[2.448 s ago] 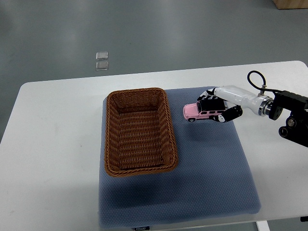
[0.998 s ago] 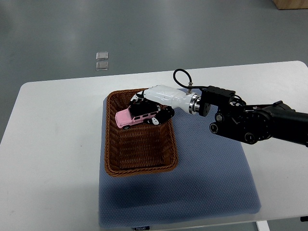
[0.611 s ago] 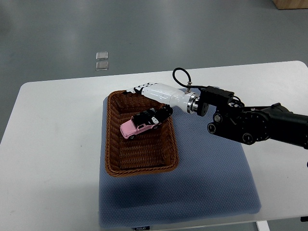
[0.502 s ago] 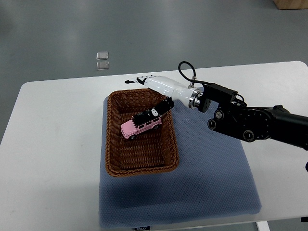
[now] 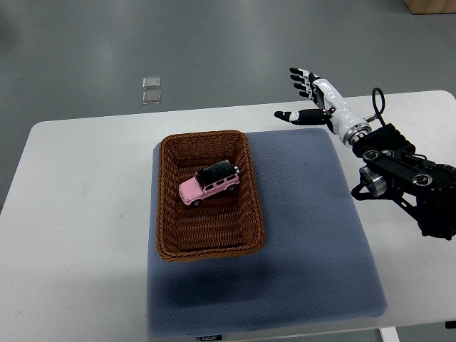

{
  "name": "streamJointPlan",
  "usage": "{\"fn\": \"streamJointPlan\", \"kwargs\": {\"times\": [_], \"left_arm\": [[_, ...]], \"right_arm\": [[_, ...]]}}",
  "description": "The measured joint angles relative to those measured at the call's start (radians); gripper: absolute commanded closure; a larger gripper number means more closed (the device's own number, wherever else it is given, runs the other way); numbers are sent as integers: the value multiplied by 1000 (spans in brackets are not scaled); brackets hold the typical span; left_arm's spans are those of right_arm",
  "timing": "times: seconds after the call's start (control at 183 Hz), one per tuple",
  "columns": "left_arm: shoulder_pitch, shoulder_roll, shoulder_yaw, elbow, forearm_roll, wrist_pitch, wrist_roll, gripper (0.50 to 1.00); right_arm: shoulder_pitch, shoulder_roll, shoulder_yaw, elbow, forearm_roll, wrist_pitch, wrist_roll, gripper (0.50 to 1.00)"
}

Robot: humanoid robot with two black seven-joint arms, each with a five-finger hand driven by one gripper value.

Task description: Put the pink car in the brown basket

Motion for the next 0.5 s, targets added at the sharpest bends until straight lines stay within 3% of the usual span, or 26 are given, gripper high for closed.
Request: {"fn": "streamJointPlan", "kwargs": {"times": [0.322, 0.502], "left_arm": [[0, 0, 2, 0, 0, 0, 0, 500], [0, 0, 2, 0, 0, 0, 0, 500]], "right_arm": [[-41, -2, 129, -1, 400, 48, -18, 583], [-51, 0, 156, -2, 478, 54, -26, 583]]}}
